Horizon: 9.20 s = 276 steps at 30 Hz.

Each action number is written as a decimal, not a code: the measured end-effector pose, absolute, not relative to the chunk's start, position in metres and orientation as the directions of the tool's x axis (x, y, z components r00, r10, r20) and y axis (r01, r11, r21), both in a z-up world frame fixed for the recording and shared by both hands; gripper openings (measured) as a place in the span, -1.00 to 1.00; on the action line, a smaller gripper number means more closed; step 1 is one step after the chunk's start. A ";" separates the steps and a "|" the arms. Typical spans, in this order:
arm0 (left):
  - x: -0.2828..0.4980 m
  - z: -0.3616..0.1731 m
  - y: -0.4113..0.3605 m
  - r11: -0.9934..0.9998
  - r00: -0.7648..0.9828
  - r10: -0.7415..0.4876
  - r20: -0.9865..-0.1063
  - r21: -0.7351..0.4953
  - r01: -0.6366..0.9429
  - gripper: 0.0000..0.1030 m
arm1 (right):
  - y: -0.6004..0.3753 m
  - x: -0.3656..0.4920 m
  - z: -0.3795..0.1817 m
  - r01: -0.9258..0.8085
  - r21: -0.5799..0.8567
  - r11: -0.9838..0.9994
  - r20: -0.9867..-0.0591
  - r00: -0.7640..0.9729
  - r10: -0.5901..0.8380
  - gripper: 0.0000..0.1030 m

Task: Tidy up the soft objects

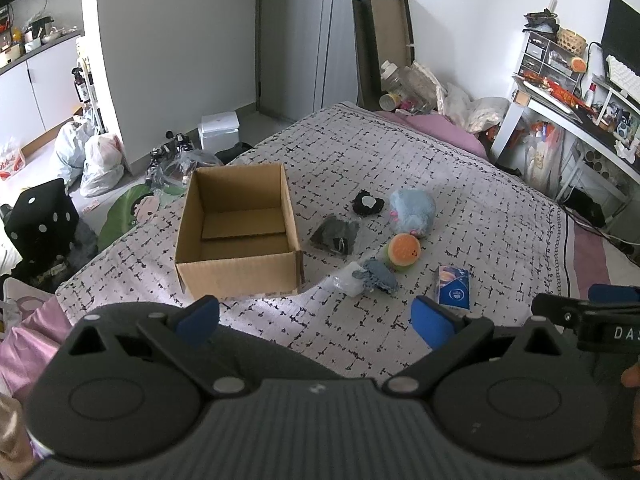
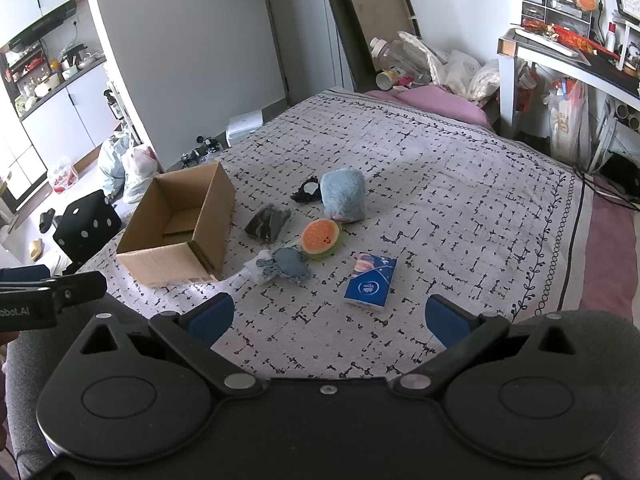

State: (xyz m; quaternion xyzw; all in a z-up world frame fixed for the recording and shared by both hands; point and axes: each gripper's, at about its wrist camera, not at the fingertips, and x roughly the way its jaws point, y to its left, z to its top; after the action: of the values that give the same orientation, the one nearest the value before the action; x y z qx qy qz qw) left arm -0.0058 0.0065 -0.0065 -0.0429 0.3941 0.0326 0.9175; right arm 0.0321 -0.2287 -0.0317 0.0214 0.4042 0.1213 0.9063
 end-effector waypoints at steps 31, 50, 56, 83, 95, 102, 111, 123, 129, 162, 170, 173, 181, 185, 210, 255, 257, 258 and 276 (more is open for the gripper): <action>0.007 -0.008 0.002 0.995 0.720 0.001 -0.694 -0.074 -0.072 0.97 | -0.243 0.045 -0.042 -0.167 0.182 0.969 -0.702 0.668 0.247 1.00; 0.060 -0.034 -0.005 0.987 0.703 -0.059 -0.708 -0.148 -0.066 0.88 | -0.252 0.099 -0.072 -0.079 0.263 0.962 -0.760 0.597 0.257 0.99; 0.078 -0.047 -0.007 0.981 0.683 -0.087 -0.725 -0.181 -0.068 0.72 | -0.248 0.118 -0.082 -0.064 0.272 0.960 -0.781 0.569 0.259 0.96; 0.146 -0.131 -0.021 0.900 0.574 -0.234 -0.785 -0.398 -0.177 0.58 | -0.259 0.171 -0.150 0.098 0.379 0.920 -0.832 0.472 0.293 0.76; 0.165 -0.170 -0.035 0.844 0.532 -0.265 -0.804 -0.460 -0.274 0.58 | -0.274 0.194 -0.179 0.242 0.423 0.873 -0.861 0.409 0.304 0.73; 0.178 -0.189 -0.039 0.825 0.494 -0.257 -0.831 -0.455 -0.337 0.58 | -0.277 0.205 -0.193 0.275 0.438 0.856 -0.868 0.378 0.322 0.72; 0.173 -0.203 -0.033 0.792 0.495 -0.202 -0.845 -0.438 -0.426 0.58 | -0.276 0.213 -0.205 0.296 0.438 0.849 -0.880 0.333 0.338 0.72; 0.176 -0.213 -0.032 0.744 0.521 -0.176 -0.835 -0.459 -0.486 -0.53 | -0.265 0.217 -0.215 0.293 0.411 0.863 -0.893 0.319 0.317 0.70; 0.172 -0.205 -0.031 0.742 0.541 -0.190 -0.819 -0.481 -0.467 -0.58 | -0.258 0.220 -0.217 0.282 0.372 0.885 -0.904 0.329 0.275 0.71; 0.152 -0.101 -0.001 0.878 0.631 -0.108 -0.768 -0.372 -0.303 -0.57 | -0.232 0.188 -0.152 0.150 0.284 0.947 -0.838 0.519 0.169 -0.03; 0.138 -0.080 0.015 0.890 0.660 -0.106 -0.744 -0.367 -0.270 -0.57 | -0.221 0.174 -0.125 0.121 0.309 0.943 -0.788 0.587 0.183 -0.03; 0.134 -0.075 0.021 0.894 0.666 -0.098 -0.739 -0.360 -0.267 -0.57 | -0.216 0.169 -0.117 0.113 0.302 0.946 -0.773 0.610 0.175 -0.03; 0.123 -0.061 0.036 0.914 0.697 -0.046 -0.716 -0.312 -0.260 -0.57 | -0.196 0.160 -0.097 0.067 0.302 0.951 -0.745 0.639 0.191 -0.03; 0.120 -0.056 0.045 0.919 0.707 -0.038 -0.706 -0.302 -0.253 -0.57 | -0.184 0.156 -0.088 0.042 0.291 0.956 -0.732 0.653 0.195 -0.03; 0.131 -0.063 0.122 0.903 0.708 -0.017 -0.706 -0.314 -0.292 -0.56 | -0.107 0.159 -0.067 -0.108 0.272 0.956 -0.638 0.724 0.263 -0.03; 0.167 -0.108 0.182 0.870 0.576 0.050 -0.816 -0.248 -0.426 0.12 | -0.012 0.204 -0.102 -0.217 0.402 0.889 -0.687 0.571 0.450 -0.03; 0.163 -0.103 0.184 0.870 0.584 0.096 -0.806 -0.217 -0.443 0.19 | -0.010 0.205 -0.102 -0.216 0.409 0.887 -0.688 0.565 0.455 -0.02; 0.162 -0.101 0.186 0.869 0.588 0.107 -0.802 -0.212 -0.447 0.20 | -0.009 0.205 -0.102 -0.215 0.416 0.883 -0.688 0.561 0.461 -0.02; 0.137 -0.076 0.198 0.845 0.588 0.170 -0.791 -0.190 -0.500 0.21 | -0.011 0.198 -0.090 -0.236 0.519 0.821 -0.660 0.500 0.561 0.53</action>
State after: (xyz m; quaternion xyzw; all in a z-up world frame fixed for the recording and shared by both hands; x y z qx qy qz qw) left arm 0.1371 0.1977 -0.0764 -0.2006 0.4108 0.1931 0.8682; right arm 0.1983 -0.0109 -0.0904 0.1840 0.4410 0.2356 0.8462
